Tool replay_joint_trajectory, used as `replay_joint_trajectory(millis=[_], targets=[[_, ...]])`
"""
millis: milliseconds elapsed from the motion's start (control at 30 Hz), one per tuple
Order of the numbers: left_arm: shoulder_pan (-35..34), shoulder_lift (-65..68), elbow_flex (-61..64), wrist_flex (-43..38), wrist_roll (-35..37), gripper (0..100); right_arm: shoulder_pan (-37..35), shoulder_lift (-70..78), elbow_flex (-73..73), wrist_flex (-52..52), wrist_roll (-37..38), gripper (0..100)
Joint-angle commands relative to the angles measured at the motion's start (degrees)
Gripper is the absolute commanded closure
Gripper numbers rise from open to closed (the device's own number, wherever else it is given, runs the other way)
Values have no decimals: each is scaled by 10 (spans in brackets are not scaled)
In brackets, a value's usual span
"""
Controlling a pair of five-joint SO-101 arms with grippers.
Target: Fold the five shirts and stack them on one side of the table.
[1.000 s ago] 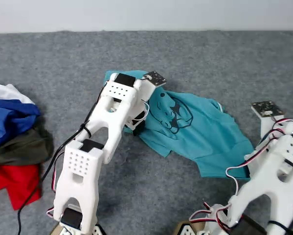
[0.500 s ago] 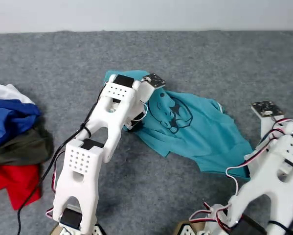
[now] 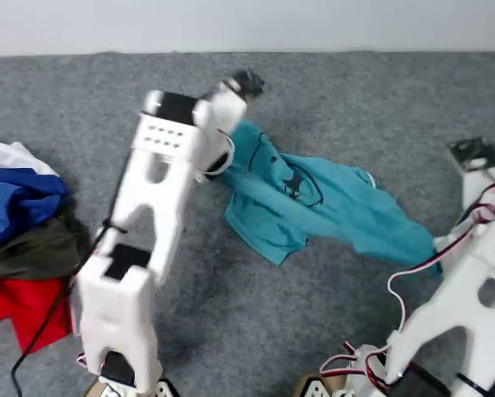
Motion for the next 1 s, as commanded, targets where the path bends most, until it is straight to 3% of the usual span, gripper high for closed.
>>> replay_joint_trajectory(millis=[0, 167, 400, 533, 733, 967], targets=[[-33, -136, -28, 14, -7, 987, 3, -30, -98, 13, -6, 989], [-54, -251, -30, 13, -8, 987, 0, -30, -193, 1, -25, 989], [-49, -368, -31, 11, -33, 987, -62, -29, -344, -49, -36, 989], [-53, -426, -32, -10, -97, 987, -84, -28, -409, -117, -36, 989], [-52, -492, -32, -46, -105, 987, -82, -30, -470, -246, -34, 989], [-54, -557, -32, -95, -162, 987, -81, -30, -555, -330, -34, 989]])
